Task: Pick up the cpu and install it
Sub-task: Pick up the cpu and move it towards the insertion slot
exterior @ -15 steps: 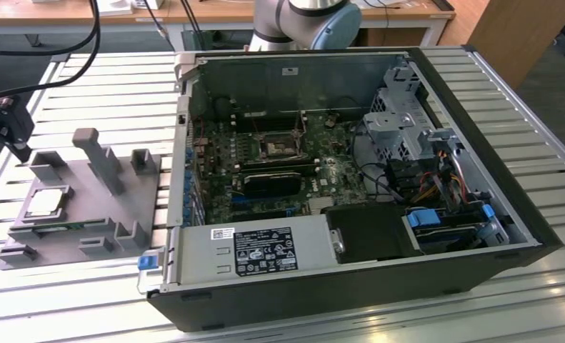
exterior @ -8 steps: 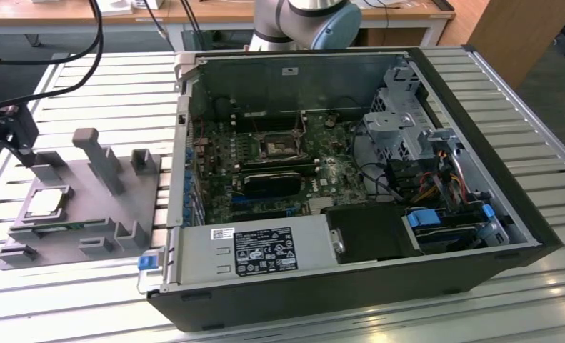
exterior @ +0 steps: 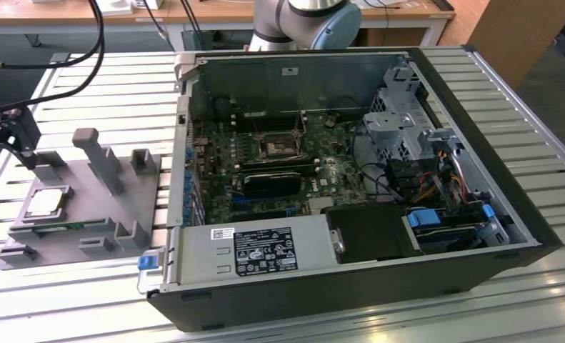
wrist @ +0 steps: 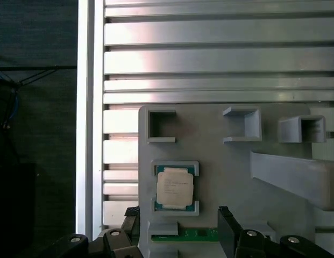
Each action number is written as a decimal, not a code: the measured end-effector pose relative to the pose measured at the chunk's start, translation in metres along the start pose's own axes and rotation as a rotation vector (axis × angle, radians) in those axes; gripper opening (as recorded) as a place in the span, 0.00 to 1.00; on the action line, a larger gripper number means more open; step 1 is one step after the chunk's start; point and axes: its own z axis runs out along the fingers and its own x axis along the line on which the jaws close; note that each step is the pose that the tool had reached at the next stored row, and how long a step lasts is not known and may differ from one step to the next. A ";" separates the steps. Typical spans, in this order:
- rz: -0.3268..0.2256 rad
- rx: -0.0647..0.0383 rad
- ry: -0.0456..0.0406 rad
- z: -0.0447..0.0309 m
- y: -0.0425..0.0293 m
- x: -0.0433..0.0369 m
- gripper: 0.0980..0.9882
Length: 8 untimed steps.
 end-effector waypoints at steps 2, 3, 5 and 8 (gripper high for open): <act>0.000 0.000 -0.0001 0.0006 0.0000 0.0000 0.66; 0.000 0.000 -0.0001 0.0010 0.0000 0.0000 0.66; 0.000 0.000 -0.0001 0.0019 -0.0001 -0.0001 0.66; 0.000 0.000 0.0000 0.0032 -0.0002 -0.0001 0.66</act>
